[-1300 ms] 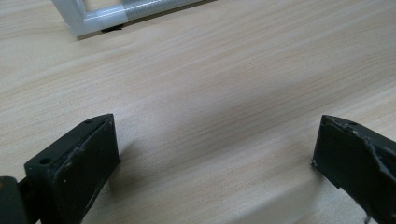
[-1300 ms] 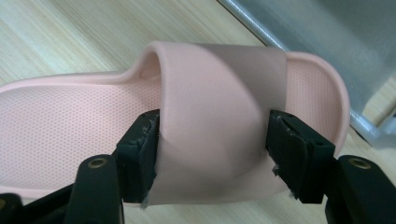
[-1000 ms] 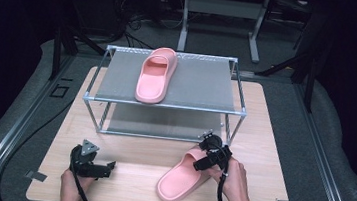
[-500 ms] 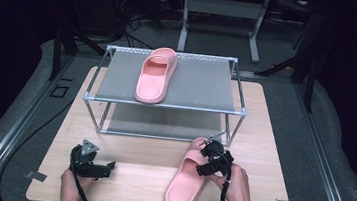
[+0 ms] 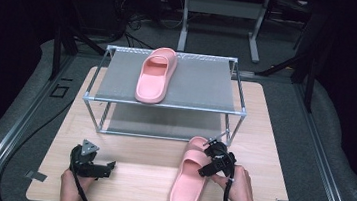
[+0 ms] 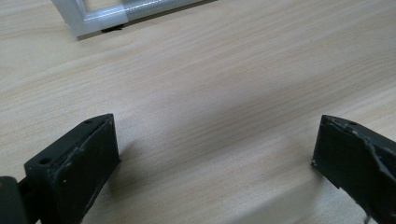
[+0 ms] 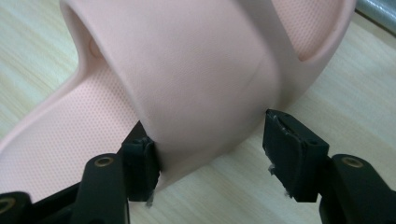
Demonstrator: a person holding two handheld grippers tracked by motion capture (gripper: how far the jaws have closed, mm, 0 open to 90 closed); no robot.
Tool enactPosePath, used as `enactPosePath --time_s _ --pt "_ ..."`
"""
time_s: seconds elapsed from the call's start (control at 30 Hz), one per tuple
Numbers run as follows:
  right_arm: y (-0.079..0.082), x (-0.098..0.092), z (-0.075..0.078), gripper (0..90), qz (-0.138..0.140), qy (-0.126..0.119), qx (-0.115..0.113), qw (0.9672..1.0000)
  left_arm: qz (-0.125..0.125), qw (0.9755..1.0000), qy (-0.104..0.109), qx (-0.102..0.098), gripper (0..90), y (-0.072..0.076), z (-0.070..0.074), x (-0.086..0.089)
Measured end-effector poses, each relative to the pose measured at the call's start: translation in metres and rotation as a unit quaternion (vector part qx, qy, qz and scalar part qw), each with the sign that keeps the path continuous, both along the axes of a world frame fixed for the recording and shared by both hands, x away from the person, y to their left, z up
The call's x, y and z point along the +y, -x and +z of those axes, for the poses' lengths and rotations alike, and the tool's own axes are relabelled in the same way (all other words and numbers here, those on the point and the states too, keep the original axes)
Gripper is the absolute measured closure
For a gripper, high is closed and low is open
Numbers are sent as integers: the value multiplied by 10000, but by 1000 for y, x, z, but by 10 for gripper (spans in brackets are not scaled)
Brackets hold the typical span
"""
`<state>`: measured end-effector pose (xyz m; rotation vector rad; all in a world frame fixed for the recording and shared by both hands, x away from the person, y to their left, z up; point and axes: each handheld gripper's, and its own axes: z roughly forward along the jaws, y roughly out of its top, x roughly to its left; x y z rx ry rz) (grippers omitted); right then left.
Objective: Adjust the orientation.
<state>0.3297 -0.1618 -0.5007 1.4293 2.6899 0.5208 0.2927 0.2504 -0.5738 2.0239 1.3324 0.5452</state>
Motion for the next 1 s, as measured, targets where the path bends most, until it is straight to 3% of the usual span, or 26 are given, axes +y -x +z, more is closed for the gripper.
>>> enactPosePath --time_s 0.13,0.2,0.33,0.43,0.57,0.7,0.73,0.83,0.93,1.0 --pt "-2 2 4 485 561 201 -203 9980 -30 10000 2 -3 2 0 0 0" --pt "-5 -1 6 504 804 142 -191 9965 -45 10000 3 -3 3 -1 0 1" --pt "-7 -10 6 473 446 178 -62 9988 -72 10000 1 -3 2 -1 0 1" --pt "-5 -11 -1 539 323 -16 6 9995 -73 10000 1 -3 3 -1 0 1" --pt "-8 -8 0 634 384 -23 -106 9992 -74 10000 1 -3 3 -1 0 1" --pt "-12 -4 4 684 573 357 -250 9974 -73 10000 2 -3 3 -1 0 1" --pt "-13 -5 5 689 578 545 -327 9963 -73 10000 1 -4 3 -1 0 1" --pt "-14 -6 5 686 467 649 -410 9960 -86 10000 1 1 3 -2 0 1" --pt "-14 -5 3 611 258 614 -472 9967 -91 10000 1 7 2 -2 0 1" --pt "-14 -4 -1 639 138 514 -531 9972 -89 10000 2 9 3 -2 0 1"
